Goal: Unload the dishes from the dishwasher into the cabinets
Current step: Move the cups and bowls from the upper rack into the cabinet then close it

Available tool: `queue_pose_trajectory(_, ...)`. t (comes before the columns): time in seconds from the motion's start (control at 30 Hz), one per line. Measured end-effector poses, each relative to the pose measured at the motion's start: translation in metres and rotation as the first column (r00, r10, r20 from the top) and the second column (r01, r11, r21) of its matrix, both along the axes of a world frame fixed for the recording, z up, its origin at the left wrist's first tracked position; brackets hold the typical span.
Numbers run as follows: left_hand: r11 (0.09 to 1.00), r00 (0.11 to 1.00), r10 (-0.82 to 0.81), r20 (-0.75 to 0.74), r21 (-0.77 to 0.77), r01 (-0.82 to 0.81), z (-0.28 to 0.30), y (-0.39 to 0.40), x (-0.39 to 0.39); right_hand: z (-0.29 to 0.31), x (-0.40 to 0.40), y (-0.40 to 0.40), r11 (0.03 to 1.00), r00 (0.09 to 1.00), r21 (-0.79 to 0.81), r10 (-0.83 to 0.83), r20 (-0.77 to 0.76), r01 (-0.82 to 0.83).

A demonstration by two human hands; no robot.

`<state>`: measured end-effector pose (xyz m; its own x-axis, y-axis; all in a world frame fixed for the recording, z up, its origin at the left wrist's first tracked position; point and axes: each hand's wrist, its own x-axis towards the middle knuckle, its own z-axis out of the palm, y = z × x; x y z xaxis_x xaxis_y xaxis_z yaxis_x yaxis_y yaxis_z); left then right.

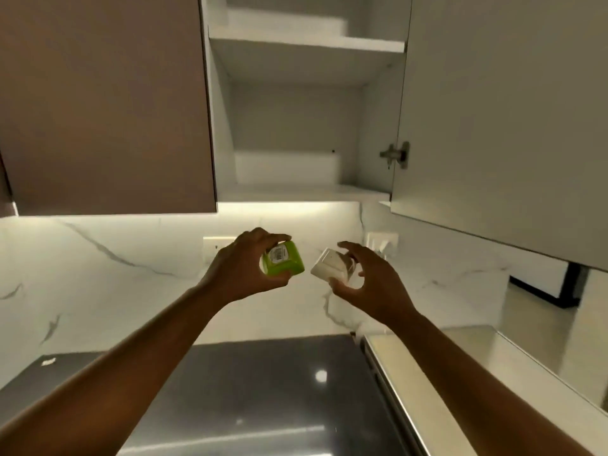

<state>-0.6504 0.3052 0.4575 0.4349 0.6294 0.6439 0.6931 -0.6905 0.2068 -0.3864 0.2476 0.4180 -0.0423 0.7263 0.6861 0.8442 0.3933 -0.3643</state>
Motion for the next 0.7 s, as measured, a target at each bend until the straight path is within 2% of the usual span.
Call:
queue_pose_trajectory(0.13, 0.998, 0.997, 0.013, 0.071, 0.056, -0.017, 0.064, 0.060, 0.031, 0.058, 0.026, 0.065, 0.998, 0.999, 0.054, 0.014, -0.034, -0.012)
queue_pose_trajectory(0.23, 0.996, 0.996, 0.053, 0.070, 0.064, -0.057, 0.104, 0.110, 0.055, 0.097, 0.045, 0.112, 0.991, 0.990, 0.125, 0.055, -0.133, -0.039)
queue_pose_trajectory(0.3, 0.996, 0.996, 0.073, 0.054, 0.038, -0.075, 0.124, 0.136, 0.066, 0.119, 0.053, 0.139, 0.992, 0.991, 0.122, 0.043, -0.130, -0.027)
queue_pose_trajectory(0.53, 0.991, 0.995, 0.095, -0.001, -0.092, -0.095, 0.141, 0.223, 0.106, 0.161, 0.087, 0.231, 0.994, 0.997, -0.085, -0.076, -0.021, 0.074)
queue_pose_trajectory(0.7, 0.975, 0.999, 0.034, 0.020, -0.220, -0.029, 0.137, 0.264, 0.128, 0.168, 0.098, 0.277, 0.967, 0.991, -0.240, -0.102, -0.086, 0.079)
